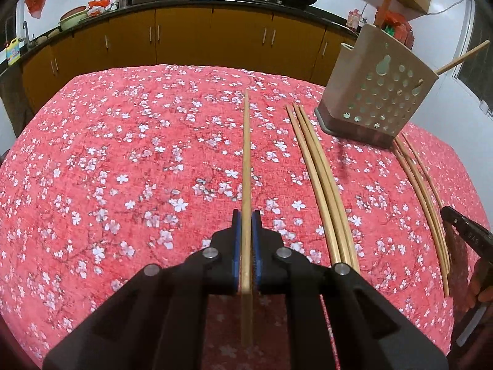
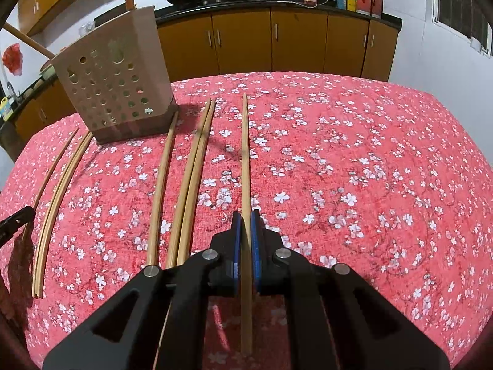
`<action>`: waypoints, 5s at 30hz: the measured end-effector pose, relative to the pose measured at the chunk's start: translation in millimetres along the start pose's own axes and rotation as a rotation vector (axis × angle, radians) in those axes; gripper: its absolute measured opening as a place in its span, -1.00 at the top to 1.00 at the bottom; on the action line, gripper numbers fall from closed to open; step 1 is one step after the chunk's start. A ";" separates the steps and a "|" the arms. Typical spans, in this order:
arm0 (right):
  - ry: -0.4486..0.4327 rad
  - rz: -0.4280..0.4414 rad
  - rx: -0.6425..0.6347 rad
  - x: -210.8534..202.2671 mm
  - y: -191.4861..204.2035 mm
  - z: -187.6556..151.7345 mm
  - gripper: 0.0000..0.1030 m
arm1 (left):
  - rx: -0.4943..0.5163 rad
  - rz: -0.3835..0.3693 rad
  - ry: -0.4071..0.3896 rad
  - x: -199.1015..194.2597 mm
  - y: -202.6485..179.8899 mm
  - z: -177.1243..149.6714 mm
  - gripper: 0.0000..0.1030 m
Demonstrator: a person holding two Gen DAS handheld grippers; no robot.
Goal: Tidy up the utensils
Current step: 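Lift the chopstick off the cloth with the left gripper while the right gripper lifts its chopstick, then raise the left gripper's chopstick upright over the holder while the right gripper does the same, then open the left gripper to drop the chopstick into the holder while the right gripper releases its chopstick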
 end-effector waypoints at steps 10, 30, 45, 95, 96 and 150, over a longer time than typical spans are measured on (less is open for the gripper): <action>0.000 0.003 0.002 0.0 0.0 0.2 0.85 | -0.004 -0.003 -0.001 -0.9 0.6 0.0 0.81; 0.002 0.001 -0.011 -10.5 2.4 -8.7 0.84 | 0.029 0.004 0.009 -16.2 -7.8 -15.8 0.81; -0.052 0.020 0.007 -35.3 -1.3 4.7 0.86 | 0.067 0.009 0.001 -36.6 -11.2 -11.4 0.84; -0.800 0.289 0.079 -238.2 53.8 191.3 0.86 | 0.104 -0.198 -0.689 -231.4 -132.3 193.5 0.85; -0.801 0.285 0.083 -233.4 55.4 195.1 0.86 | 0.096 -0.187 -0.704 -230.7 -132.6 198.2 0.85; 0.053 0.162 0.012 -18.4 34.5 -2.1 0.65 | 0.022 -0.061 -0.088 -60.1 -25.7 9.2 0.60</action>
Point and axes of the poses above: each gripper's, at about its wrist camera, not at the fingertips, and x roughly the way its jaws point, y to its left, z to its top, the point moved 7 cm from there along x, roughly the way its jaws point, and after that the axes turned 3 degrees about -z, right-handed, at the moved point
